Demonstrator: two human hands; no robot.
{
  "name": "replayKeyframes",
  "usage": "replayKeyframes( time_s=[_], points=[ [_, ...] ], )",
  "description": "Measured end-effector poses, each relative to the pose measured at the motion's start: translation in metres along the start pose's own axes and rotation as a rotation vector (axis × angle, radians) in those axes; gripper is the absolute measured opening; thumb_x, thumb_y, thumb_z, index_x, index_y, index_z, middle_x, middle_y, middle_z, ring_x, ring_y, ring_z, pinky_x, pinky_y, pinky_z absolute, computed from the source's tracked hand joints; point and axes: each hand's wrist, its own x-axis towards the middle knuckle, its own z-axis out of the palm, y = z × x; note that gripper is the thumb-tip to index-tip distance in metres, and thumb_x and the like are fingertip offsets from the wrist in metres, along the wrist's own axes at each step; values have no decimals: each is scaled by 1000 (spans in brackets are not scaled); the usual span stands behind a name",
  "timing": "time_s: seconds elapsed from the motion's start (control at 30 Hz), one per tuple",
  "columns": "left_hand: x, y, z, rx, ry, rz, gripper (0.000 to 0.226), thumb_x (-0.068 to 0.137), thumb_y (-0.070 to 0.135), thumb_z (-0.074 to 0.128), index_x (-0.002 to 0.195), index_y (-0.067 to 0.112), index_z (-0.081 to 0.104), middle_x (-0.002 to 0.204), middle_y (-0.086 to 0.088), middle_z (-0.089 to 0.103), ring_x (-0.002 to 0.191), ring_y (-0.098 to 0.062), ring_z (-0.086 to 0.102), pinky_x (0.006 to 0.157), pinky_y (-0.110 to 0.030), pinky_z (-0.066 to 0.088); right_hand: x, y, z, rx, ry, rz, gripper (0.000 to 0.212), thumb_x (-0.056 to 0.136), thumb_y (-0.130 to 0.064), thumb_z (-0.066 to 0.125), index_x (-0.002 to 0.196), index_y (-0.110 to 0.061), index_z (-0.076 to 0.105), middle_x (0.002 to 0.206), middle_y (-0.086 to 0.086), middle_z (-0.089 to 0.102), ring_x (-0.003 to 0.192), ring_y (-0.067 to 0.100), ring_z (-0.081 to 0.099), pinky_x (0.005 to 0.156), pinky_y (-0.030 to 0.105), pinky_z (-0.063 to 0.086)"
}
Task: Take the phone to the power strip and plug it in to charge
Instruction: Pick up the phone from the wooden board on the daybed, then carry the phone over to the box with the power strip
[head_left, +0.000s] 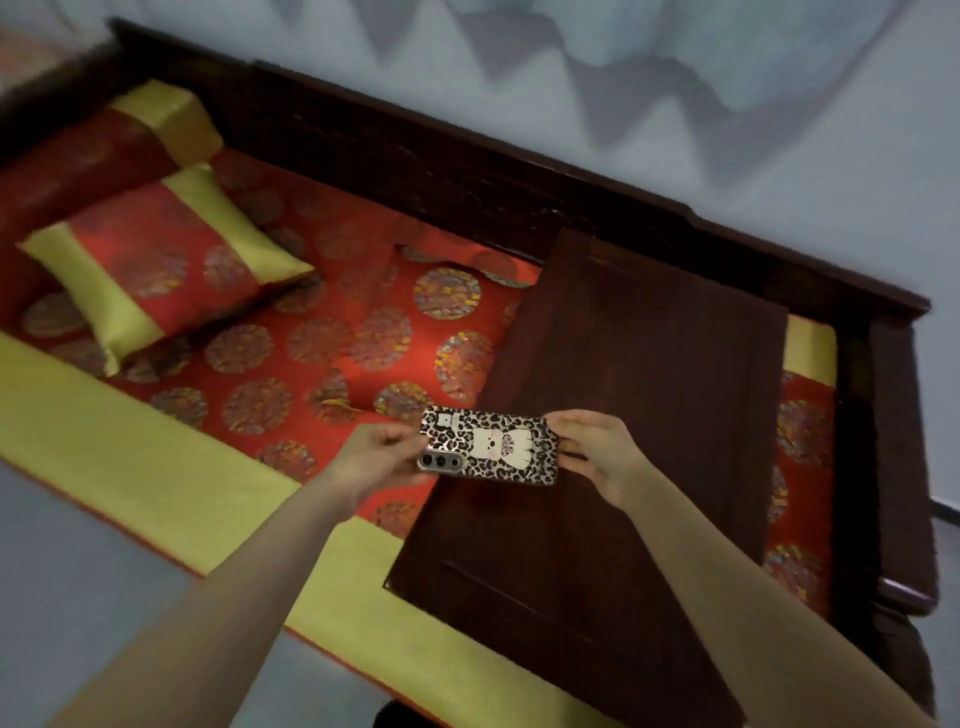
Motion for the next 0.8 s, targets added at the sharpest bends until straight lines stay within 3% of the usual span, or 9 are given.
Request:
replayKeyframes(
  time_s=[0.17,0.27,0.37,0.43,0.53,0.67,0.8],
  points=[
    [-62,-22,-98,-104,185,43,19,87,11,63,97,-5,68,86,-17,66,73,-23,63,64,-25,60,-12,-10,107,-134,-176,35,7,84,-5,68,90,-7,71,82,5,74,72,15,71,61,28,55],
    [-104,-42,-167,-227,283,53,26,86,11,64,101,-10,66,90,-20,66,76,-25,63,61,-22,59,-27,-15,192,-244,-278,40,7,81,-4,70,84,-10,72,80,5,72,70,15,68,63,31,55],
    [-143,-62,-234,-306,382,65,23,84,14,67,95,-7,66,85,-16,65,68,-18,64,58,-21,57,-45,-14,285,-373,-386,3,11,80,-4,70,83,-14,74,81,2,73,75,13,67,63,30,55],
    [-165,-76,-284,-349,473,80,24,84,16,67,94,-6,65,84,-16,65,70,-20,63,61,-23,58,-57,-11,354,-435,-458,-31,15,79,1,69,82,-13,74,84,3,72,77,13,67,57,26,54],
    [-191,-92,-367,-401,596,111,26,86,14,65,98,-9,64,83,-16,63,69,-21,60,58,-20,57,-76,1,459,-497,-505,-86,15,78,4,68,84,-10,74,82,5,73,65,10,68,46,20,52],
    [-219,-93,-480,-473,758,158,11,87,11,63,82,1,63,70,-10,58,58,-15,54,51,-15,53,-93,19,590,-477,-565,-66,14,79,4,67,85,-8,74,84,8,73,72,14,68,50,23,54],
    [-239,-94,-569,-498,829,160,16,89,10,60,73,9,57,65,-5,55,56,-11,52,48,-15,51,-108,33,693,-510,-580,-43,16,81,4,64,81,-10,71,77,4,71,68,14,66,51,25,54]
  ],
)
